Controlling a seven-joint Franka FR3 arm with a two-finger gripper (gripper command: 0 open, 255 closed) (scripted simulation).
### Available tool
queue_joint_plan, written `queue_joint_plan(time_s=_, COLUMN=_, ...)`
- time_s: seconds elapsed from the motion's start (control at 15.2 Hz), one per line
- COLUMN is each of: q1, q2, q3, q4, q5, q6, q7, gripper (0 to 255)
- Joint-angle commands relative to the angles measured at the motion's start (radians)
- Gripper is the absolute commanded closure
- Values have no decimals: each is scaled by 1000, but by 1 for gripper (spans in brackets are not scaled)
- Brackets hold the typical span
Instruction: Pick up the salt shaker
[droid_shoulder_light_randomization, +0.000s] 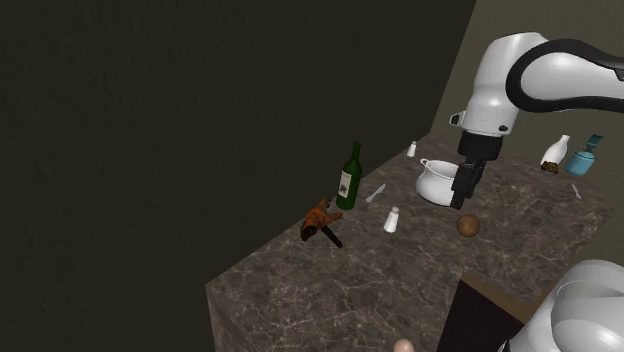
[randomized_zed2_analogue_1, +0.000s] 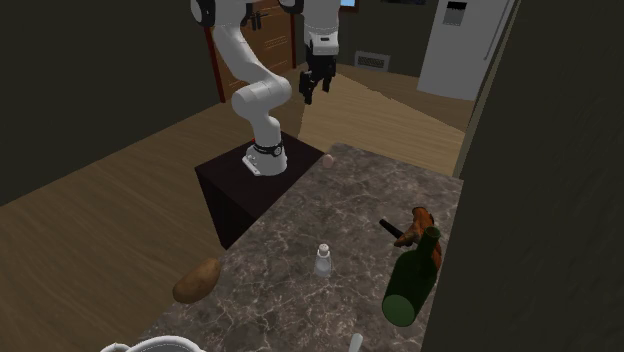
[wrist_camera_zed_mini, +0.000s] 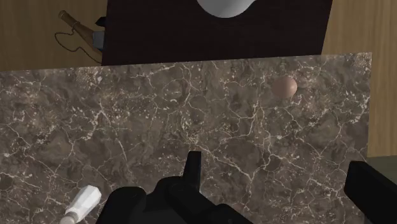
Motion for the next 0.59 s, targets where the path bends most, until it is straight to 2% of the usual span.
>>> queue_joint_plan(time_s=0.0, q1=0, q2=0, q3=0, q4=0, q5=0, q6=0, q7=0, gripper=0)
queue_joint_plan(time_s=0.53, q1=-53, q2=108, q3=-51, q4=-141, q5=-60, q6=329, q7=-26, gripper=0)
